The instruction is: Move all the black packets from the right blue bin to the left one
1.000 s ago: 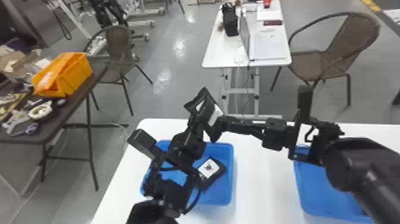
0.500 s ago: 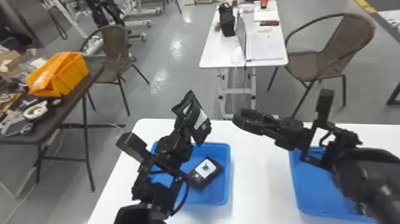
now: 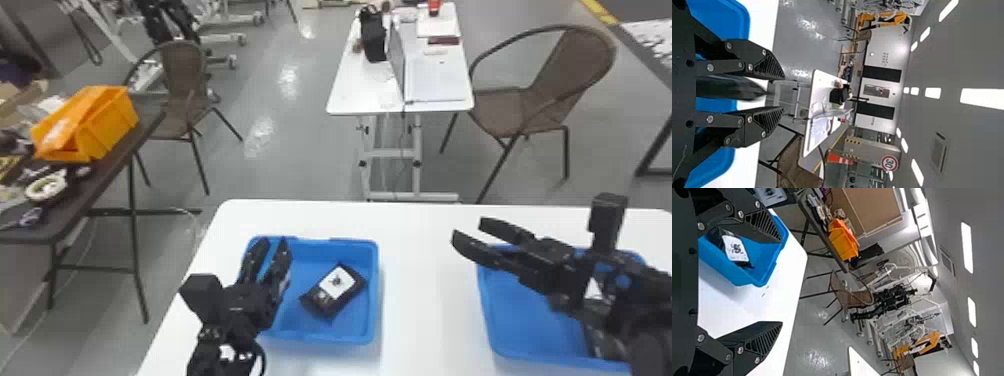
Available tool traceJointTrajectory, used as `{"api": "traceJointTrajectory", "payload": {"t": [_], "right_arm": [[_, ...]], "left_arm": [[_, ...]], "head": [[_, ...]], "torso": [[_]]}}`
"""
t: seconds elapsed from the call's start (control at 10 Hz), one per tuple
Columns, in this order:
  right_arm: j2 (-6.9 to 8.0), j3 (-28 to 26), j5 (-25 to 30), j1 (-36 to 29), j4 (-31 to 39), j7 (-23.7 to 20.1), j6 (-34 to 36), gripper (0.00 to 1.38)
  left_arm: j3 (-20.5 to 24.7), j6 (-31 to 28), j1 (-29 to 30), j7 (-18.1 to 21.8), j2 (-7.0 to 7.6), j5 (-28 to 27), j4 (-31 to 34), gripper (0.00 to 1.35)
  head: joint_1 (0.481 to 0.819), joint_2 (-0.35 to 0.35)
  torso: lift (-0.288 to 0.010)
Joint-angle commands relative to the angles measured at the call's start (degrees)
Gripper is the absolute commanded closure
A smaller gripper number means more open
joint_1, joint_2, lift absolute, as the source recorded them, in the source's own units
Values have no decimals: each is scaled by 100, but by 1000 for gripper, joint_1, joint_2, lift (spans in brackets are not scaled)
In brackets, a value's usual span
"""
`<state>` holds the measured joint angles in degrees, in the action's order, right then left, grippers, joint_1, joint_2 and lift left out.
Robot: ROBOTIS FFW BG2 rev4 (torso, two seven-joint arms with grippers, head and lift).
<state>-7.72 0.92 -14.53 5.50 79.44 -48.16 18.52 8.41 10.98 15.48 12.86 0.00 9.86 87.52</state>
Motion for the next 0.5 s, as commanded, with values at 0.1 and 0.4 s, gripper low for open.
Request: {"api": "traceJointTrajectory", "payload": {"t": [0.1,0.4], "right_arm": [[-45,-75,152,-84,-34,-1,-77,318],[-37,-277,838,-321,282,316,28,320]], "left_arm": [[29,291,-28,-3,-15,-142,-217,85],[-59,898,-19,-11,-15,-72,-33,127]], "head": [[695,178],[695,163]], "torso": [[0],[0]]}}
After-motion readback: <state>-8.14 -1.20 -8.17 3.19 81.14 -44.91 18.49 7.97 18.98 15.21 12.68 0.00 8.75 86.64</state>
